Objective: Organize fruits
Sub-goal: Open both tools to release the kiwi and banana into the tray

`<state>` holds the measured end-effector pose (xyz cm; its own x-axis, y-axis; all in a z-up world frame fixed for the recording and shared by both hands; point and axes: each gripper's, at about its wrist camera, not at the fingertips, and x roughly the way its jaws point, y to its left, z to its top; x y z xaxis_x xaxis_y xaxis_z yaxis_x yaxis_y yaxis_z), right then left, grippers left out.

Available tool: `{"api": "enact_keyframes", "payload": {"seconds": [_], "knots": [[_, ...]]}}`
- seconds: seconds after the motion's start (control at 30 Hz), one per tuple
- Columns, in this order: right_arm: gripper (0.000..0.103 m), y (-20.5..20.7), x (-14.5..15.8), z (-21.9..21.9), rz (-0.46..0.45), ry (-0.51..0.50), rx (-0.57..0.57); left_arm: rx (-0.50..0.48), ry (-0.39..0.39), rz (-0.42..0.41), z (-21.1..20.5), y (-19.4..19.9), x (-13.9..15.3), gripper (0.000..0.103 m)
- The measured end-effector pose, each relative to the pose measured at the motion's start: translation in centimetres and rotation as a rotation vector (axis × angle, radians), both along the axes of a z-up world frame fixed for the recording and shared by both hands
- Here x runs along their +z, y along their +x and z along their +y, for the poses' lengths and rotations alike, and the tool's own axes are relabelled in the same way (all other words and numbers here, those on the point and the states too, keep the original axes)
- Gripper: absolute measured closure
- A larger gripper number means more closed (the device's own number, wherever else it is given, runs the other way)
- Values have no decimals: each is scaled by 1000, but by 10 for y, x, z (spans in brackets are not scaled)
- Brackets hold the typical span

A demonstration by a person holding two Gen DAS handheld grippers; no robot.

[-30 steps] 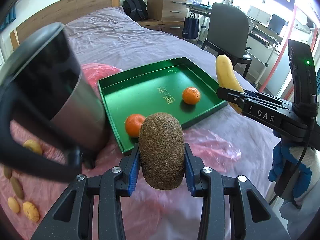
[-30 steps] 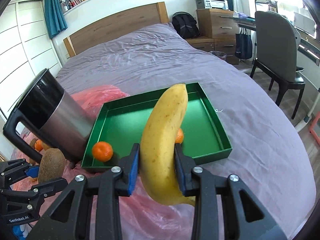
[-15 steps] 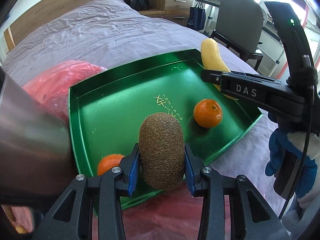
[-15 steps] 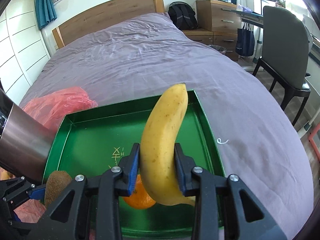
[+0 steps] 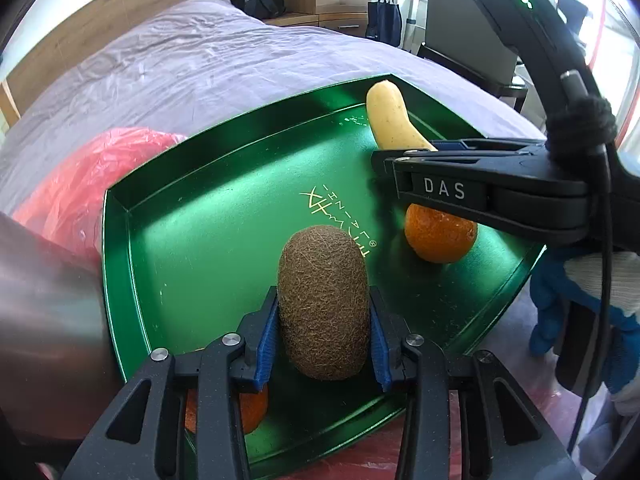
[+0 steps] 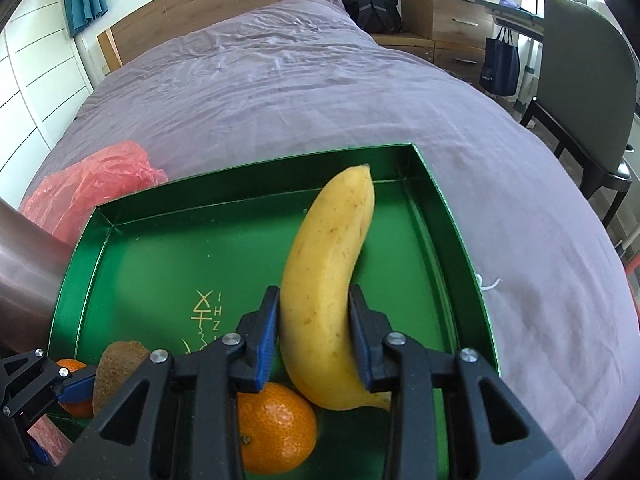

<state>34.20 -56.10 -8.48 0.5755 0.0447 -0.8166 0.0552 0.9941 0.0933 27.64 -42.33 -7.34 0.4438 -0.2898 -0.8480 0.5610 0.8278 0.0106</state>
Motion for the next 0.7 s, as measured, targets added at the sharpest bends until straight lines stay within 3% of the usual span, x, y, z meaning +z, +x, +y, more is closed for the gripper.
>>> {"api": "enact_keyframes", "payload": {"seconds": [0.37,0.47,0.53,0.7], "knots": [[78,-6,0,4,-5,-32,-18,-11,23,-35,-1,-10,-2,65],[63,-8,4,1,-9,-28,-35,-8,4,-17,2,-7,2,62],[50,-13,10,0,-20,-28,-45,1,-13,-17,7,-6,8,52],[48,-29,31,-2,-56,-19,-62,-11,-35,-57,18,-20,34,45]]}}
